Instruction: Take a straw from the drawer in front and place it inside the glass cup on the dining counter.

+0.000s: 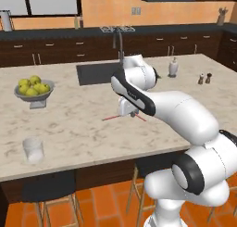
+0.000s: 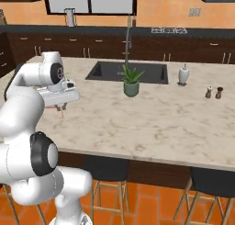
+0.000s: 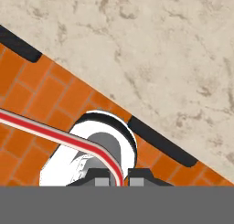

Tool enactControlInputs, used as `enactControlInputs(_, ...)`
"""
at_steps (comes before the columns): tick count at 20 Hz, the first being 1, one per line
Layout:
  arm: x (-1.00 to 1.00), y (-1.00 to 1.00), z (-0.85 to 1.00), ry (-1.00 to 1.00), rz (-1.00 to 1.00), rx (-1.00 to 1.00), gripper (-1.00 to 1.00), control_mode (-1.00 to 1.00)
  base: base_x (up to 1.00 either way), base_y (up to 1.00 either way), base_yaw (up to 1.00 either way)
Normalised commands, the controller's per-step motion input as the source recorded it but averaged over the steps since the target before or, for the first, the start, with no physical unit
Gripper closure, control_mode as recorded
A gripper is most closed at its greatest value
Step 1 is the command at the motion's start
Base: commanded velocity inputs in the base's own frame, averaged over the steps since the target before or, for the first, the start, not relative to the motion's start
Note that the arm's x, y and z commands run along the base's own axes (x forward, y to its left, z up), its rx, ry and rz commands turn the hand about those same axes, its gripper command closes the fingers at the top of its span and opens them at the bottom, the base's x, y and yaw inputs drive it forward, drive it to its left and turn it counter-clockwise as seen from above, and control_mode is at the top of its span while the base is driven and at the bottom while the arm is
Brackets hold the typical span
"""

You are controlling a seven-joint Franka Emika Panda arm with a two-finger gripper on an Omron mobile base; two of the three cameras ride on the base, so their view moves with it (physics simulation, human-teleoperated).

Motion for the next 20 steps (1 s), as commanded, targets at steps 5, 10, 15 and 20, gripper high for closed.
enactControlInputs(5,0.00,0.00,0.00,0.00,0.00,0.00,1.00,1.00,-0.03,1.00,0.00)
enactControlInputs(10,0.00,0.00,0.00,0.00,0.00,0.00,1.00,1.00,0.03,0.99,0.00)
enactControlInputs(15,0.00,0.00,0.00,0.00,0.00,0.00,1.00,1.00,0.36,0.61,0.00)
enactControlInputs(20,0.00,0.00,0.00,0.00,0.00,0.00,1.00,1.00,0.62,0.25,0.00)
